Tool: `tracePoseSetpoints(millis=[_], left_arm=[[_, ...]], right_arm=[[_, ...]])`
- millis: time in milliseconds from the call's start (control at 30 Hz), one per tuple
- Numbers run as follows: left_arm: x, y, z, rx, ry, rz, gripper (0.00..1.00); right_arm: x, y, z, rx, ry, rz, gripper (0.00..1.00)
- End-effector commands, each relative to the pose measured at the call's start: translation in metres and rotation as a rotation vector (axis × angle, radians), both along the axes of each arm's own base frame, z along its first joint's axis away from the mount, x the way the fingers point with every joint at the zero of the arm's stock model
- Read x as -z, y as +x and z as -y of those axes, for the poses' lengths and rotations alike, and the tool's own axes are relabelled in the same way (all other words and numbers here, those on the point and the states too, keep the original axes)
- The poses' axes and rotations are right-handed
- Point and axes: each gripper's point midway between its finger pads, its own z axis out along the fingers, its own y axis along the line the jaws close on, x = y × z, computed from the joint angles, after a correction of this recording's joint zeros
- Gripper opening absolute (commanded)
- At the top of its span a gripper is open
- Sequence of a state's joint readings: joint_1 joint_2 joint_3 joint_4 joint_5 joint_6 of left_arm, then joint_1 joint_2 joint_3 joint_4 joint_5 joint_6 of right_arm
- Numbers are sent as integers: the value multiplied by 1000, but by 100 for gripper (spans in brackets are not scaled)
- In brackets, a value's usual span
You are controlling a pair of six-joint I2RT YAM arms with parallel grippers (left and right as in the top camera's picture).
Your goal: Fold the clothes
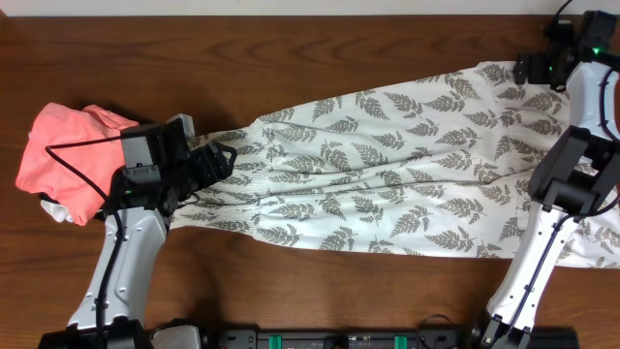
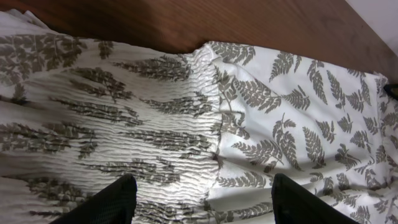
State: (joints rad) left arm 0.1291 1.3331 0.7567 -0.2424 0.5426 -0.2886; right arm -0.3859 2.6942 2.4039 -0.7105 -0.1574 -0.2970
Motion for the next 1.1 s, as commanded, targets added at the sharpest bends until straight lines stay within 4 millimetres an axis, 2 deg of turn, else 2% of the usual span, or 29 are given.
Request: tracePoseSetpoints(millis=[0, 100, 167, 200, 233, 300, 333, 400, 500, 533, 833, 967, 1067], left_arm=[[0, 2, -3, -12, 7, -3, 70], [0, 2, -3, -12, 7, -3, 70], [0, 2, -3, -12, 7, -3, 70], [0, 2, -3, -12, 7, -3, 70], [0, 2, -3, -12, 7, -3, 70], [0, 2, -3, -12, 7, -3, 70], [0, 2, -3, -12, 7, -3, 70], [0, 2, -3, -12, 7, -3, 70], [0, 2, -3, -13, 7, -4, 70], [0, 2, -3, -13, 7, -4, 70], [-6, 9, -4, -13, 12, 35, 70], [-9, 19, -5, -14, 17, 78, 70], [-1, 27, -11, -52, 23, 69, 70]], right_arm=[[23, 1, -15, -34, 24, -32, 99], [36, -5, -23, -34, 66, -68, 96], [40, -10, -26, -17, 87, -92, 84], [41, -13, -27, -12, 93, -103, 75], [42, -15, -28, -10, 99, -115, 52], [44, -20, -30, -5, 111, -139, 26], [45, -24, -30, 3, 119, -153, 15], [45, -29, -32, 8, 129, -175, 4], [38, -34, -32, 28, 142, -192, 3], [32, -34, -32, 34, 143, -189, 6], [-24, -33, -29, 42, 113, -133, 8], [-32, -39, -29, 55, 108, -150, 7], [-32, -46, -31, 57, 116, -177, 6]])
